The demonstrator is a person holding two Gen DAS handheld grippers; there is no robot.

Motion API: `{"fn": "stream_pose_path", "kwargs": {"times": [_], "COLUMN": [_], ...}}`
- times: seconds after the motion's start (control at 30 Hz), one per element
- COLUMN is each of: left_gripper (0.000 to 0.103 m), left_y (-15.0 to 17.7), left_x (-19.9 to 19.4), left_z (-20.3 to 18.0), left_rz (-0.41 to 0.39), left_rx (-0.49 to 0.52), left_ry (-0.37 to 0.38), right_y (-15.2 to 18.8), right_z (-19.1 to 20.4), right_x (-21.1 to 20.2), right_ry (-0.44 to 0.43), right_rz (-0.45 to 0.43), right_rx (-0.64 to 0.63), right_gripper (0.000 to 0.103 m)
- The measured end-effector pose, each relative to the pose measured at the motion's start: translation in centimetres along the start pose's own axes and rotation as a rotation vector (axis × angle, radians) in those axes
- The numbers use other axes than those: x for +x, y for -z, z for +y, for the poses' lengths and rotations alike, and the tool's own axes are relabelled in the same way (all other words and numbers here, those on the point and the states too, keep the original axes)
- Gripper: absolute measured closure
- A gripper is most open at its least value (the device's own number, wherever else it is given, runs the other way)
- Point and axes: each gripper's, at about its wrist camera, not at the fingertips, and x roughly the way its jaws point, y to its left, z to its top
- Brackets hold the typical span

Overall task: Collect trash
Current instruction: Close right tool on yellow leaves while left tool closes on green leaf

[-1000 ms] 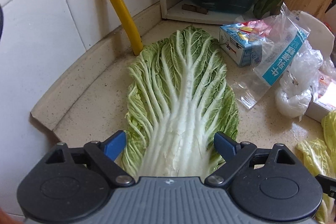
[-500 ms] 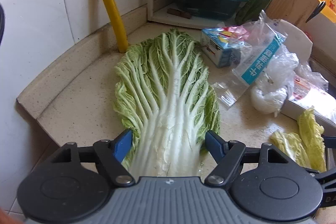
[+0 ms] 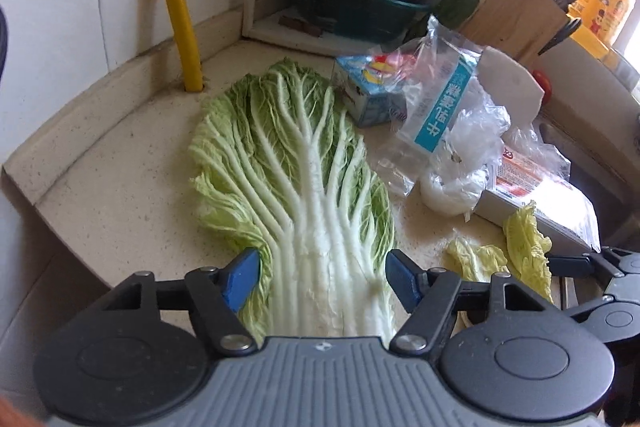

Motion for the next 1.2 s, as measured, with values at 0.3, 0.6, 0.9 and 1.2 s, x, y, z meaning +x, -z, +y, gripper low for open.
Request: {"fn": "stream_pose_path", "kwargs": {"times": [0.3, 0.6, 0.9, 1.2], "left_gripper": [0.011, 0.04, 0.065, 0.079], "left_y": [-1.9, -1.5, -0.3, -0.3], "left_x": [3.7, 3.2, 0.4, -0.8], "left_z": [1.0, -0.6, 0.5, 1.1], "left_rz": [0.019, 0.023, 0.001, -0.017], "left_rx": [-0.016, 0.096, -0.043, -0.157], "left_ry": [-0.028, -0.007, 0.152, 0.217], "right_y": [-0.5, -0.2, -0.9, -1.3], "right_z": [0.2, 0.7, 0.9, -1.1], "right_x": [0.3, -0.1, -1.0, -1.5], "right_ry": [-0.01, -0.022, -0.209, -0.388], "right_rz": [0.007, -0.015, -0.015, -0.016], "right_rx": [-0.021, -0.028, -0.038, 0.035], "right_gripper": [0.0, 0.014, 0.057, 0.064]}}
